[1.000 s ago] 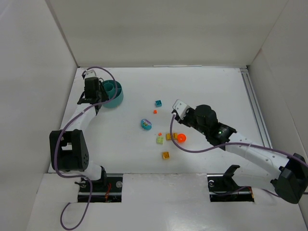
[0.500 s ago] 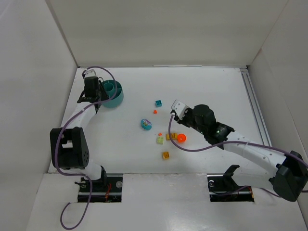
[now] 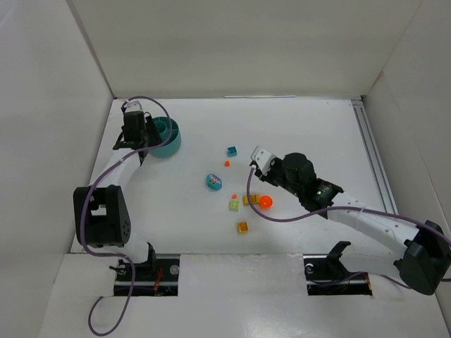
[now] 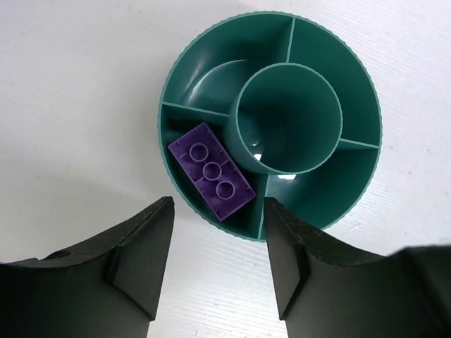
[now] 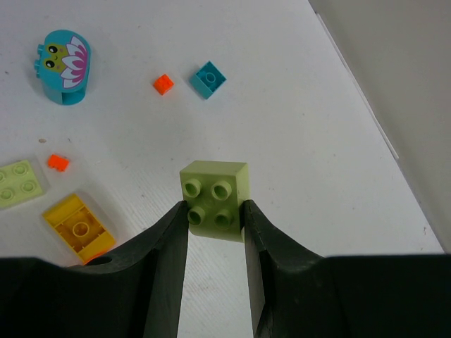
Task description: Sort the legos into containers by color
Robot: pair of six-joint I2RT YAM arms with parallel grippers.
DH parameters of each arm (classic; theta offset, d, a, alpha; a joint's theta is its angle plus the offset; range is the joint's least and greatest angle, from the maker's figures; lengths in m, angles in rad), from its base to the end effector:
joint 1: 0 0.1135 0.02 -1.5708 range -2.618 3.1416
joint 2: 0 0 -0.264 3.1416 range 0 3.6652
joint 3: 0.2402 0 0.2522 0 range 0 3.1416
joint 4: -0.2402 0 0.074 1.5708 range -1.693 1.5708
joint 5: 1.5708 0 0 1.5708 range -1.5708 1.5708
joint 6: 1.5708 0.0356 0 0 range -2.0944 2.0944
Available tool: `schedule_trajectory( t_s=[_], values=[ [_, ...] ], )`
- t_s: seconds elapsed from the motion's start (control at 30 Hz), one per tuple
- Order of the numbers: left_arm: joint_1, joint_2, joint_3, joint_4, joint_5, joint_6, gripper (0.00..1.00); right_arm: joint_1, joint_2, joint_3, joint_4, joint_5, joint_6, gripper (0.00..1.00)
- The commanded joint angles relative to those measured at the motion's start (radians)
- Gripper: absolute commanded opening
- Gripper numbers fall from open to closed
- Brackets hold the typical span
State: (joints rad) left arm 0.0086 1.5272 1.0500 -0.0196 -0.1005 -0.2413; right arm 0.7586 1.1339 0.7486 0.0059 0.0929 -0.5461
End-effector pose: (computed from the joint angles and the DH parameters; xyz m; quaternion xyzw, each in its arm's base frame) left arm 0.3498 0.0066 0.2659 -0.1324 0.8483 -0.0164 0.5125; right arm 0.1906 0.1761 0.2757 -0.4812 0.6729 0.0212 0.5614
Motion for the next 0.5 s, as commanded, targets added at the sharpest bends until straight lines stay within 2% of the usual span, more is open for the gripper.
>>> schedule_trajectory(
  t_s=[0.0, 0.13, 0.17, 0.2, 0.3, 0.33, 0.4, 0.47],
  values=[
    [0.004, -0.035, 0.056, 0.017, 0.016, 0.008, 0.52, -0.008, -0.011, 0.014, 0.028, -0.016, -0.008, 0.12],
    [0.004, -0.048, 0.056, 0.017, 0.025, 0.008, 0.52, -0.008, -0.011, 0.014, 0.028, -0.027, -0.008, 0.12],
    [0.004, -0.076, 0.056, 0.006, 0.025, 0.008, 0.55, -0.008, -0.011, 0.014, 0.028, -0.027, -0.008, 0.14],
    [0.004, -0.090, 0.056, 0.006, 0.025, 0.008, 0.62, -0.008, -0.011, 0.027, 0.028, -0.039, -0.008, 0.14],
    [0.004, -0.165, 0.045, -0.003, 0.047, -0.016, 0.70, -0.008, -0.002, 0.052, 0.028, -0.067, -0.026, 0.14],
    [0.004, -0.189, 0.035, -0.003, 0.047, -0.029, 0.77, -0.008, 0.007, 0.052, 0.028, -0.067, -0.026, 0.14],
    [0.004, -0.267, 0.001, -0.013, 0.047, -0.071, 1.00, -0.008, 0.018, 0.067, 0.028, -0.093, -0.037, 0.14],
    [0.004, -0.318, -0.025, -0.025, 0.070, -0.127, 1.00, 0.001, 0.056, 0.107, 0.028, -0.113, -0.060, 0.14]
  ],
)
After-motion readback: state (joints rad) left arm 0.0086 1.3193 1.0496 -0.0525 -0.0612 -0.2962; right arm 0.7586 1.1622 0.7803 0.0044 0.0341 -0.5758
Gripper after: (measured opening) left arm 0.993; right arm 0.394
